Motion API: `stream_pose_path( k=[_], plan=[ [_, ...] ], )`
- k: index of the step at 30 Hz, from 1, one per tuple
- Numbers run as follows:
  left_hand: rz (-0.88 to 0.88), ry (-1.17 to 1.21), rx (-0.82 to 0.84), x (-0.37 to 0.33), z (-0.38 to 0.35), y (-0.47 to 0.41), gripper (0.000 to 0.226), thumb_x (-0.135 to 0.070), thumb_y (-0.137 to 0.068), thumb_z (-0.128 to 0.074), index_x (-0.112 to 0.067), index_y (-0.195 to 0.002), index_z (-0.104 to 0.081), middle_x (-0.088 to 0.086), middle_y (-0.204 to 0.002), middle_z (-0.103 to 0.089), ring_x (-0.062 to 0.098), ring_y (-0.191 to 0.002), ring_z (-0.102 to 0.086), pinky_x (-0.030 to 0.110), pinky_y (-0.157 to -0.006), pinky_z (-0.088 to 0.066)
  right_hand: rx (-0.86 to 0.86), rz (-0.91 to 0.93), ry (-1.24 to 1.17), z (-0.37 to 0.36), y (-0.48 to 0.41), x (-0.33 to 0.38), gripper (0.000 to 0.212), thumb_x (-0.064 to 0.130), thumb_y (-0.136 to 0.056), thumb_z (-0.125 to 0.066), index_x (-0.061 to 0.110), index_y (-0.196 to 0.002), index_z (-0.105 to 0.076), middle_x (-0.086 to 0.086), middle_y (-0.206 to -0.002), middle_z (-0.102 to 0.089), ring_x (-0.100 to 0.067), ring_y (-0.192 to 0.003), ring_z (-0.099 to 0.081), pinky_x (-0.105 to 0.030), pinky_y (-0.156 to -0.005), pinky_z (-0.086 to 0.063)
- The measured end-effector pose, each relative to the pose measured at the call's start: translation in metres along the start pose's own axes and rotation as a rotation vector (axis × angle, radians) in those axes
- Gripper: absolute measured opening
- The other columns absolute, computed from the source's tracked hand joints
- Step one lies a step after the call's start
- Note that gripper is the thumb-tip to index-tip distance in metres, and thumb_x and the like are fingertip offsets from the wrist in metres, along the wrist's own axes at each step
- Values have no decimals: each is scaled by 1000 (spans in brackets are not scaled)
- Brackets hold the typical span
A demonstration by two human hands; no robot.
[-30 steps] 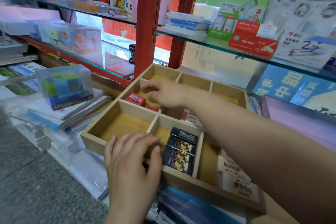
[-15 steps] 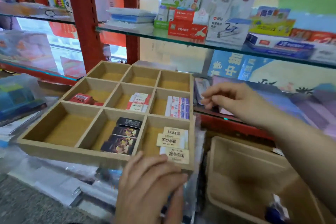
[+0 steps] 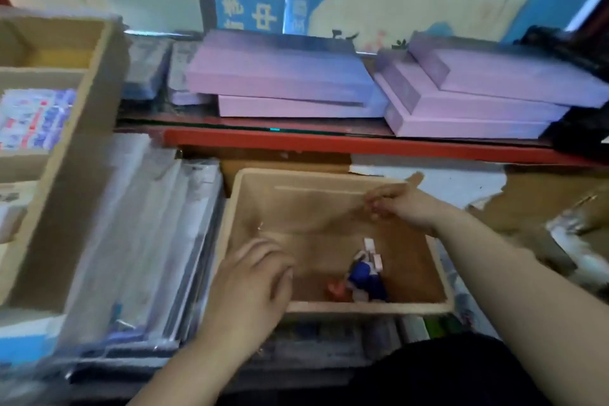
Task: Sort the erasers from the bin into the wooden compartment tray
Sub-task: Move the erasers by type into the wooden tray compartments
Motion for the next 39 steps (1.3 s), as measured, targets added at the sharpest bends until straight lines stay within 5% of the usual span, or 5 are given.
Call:
stream_pose_path(
  k=[7, 11, 16, 26, 39],
  plan=[
    [163, -223, 208, 47, -55, 3, 36, -35, -76, -39, -16, -73, -70, 1, -72, -68, 25, -67, -65, 26, -67, -48, 297, -96, 420, -49, -28, -53, 38, 8, -96, -34, 12, -133, -41, -6, -126, -51, -19, -104, -53, -18, -86, -42],
    [203, -294, 199, 48, -55, 3, 35, -37, -74, -39, -21, -67, -69, -2, -58, -64, 21, -53, -62, 23, -50, -44, 385, -169, 593, -69, -55, -75, 38, 8, -94, -36, 9, -132, -40, -4, -99, -55, -7, -64, -39, -3, -43, -38],
    [165, -297, 165, 48, -55, 5, 32, -35, -76, -40, -20, -66, -68, 1, -56, -62, 23, -50, -60, 31, -56, -33, 477, -199, 701, -99, -74, -98, 48, 22, -87, -56, 9, -131, -43, -13, -134, -45, -26, -105, -51, -33, -90, -42],
    [150, -268, 147, 46, -56, 6, 32, -31, -76, -42, -15, -67, -70, 5, -56, -62, 26, -50, -60, 32, -56, -33, 670, -95, 925, -128, -72, -115, 72, 29, -81, -66, 17, -141, -29, -4, -148, -27, -23, -132, -32, -29, -107, -33],
    [235, -222, 277, 48, -64, 11, 30, -34, -73, -41, -20, -60, -65, -3, -53, -60, 21, -47, -58, 24, -48, -44, 573, 54, 700, -173, -66, -111, 42, 28, -76, -69, 10, -110, -52, -6, -108, -56, -19, -97, -52, -26, -80, -36]
  ],
)
Point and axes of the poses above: each hand's wrist, its own y-axis away from the middle knuckle, its own z-axis out of the back of the hand, x = y × z, the point moved 9 cm from there along -y, towards the middle knuckle
